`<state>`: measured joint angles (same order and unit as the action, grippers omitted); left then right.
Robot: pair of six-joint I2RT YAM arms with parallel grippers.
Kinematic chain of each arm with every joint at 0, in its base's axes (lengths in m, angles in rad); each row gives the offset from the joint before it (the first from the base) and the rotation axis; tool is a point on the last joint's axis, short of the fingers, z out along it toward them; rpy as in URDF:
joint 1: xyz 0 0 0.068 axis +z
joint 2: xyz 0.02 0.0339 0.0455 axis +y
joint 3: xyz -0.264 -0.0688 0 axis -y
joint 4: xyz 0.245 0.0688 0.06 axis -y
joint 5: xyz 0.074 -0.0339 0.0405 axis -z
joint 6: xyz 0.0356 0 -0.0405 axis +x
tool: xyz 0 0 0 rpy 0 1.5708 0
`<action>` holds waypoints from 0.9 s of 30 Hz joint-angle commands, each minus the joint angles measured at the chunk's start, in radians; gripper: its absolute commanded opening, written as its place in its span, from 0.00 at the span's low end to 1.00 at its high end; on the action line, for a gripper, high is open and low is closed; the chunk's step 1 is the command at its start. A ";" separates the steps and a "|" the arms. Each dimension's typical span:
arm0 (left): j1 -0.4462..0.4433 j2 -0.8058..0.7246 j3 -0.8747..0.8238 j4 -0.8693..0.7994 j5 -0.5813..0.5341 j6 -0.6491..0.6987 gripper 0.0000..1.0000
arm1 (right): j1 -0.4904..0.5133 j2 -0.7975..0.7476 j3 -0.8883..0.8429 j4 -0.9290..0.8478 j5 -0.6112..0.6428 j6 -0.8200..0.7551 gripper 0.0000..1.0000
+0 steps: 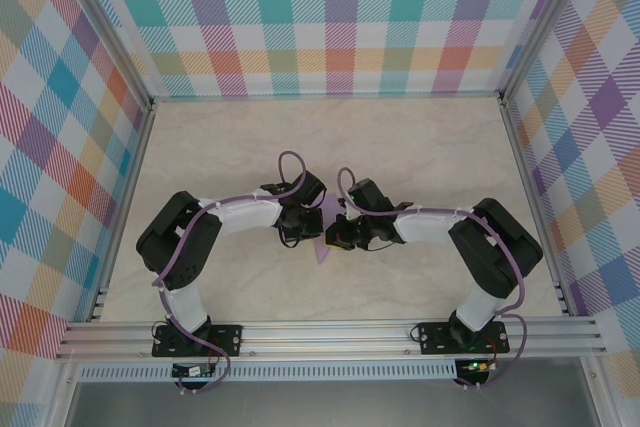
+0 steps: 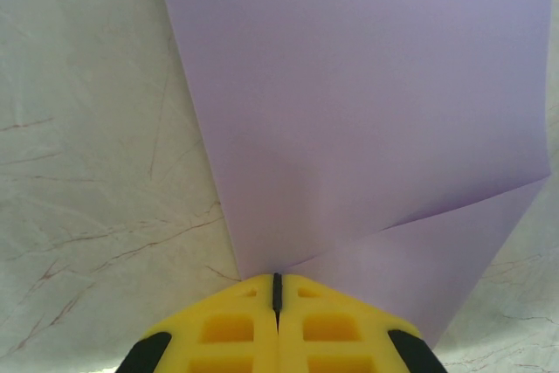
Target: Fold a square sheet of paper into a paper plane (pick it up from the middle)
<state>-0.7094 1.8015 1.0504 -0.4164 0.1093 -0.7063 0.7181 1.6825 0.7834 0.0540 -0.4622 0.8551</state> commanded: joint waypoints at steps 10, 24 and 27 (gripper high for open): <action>-0.002 0.074 -0.078 -0.160 -0.120 -0.012 0.00 | 0.049 0.068 -0.020 0.064 -0.039 0.049 0.00; -0.002 0.070 -0.090 -0.159 -0.140 -0.031 0.00 | 0.076 0.076 -0.048 0.035 -0.025 0.041 0.00; -0.002 0.070 -0.090 -0.159 -0.141 -0.030 0.00 | 0.080 0.076 -0.051 0.028 -0.018 0.039 0.00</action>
<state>-0.7132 1.7962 1.0431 -0.4088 0.0948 -0.7258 0.7868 1.7428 0.7475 0.0933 -0.4812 0.9016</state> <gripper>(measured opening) 0.040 0.046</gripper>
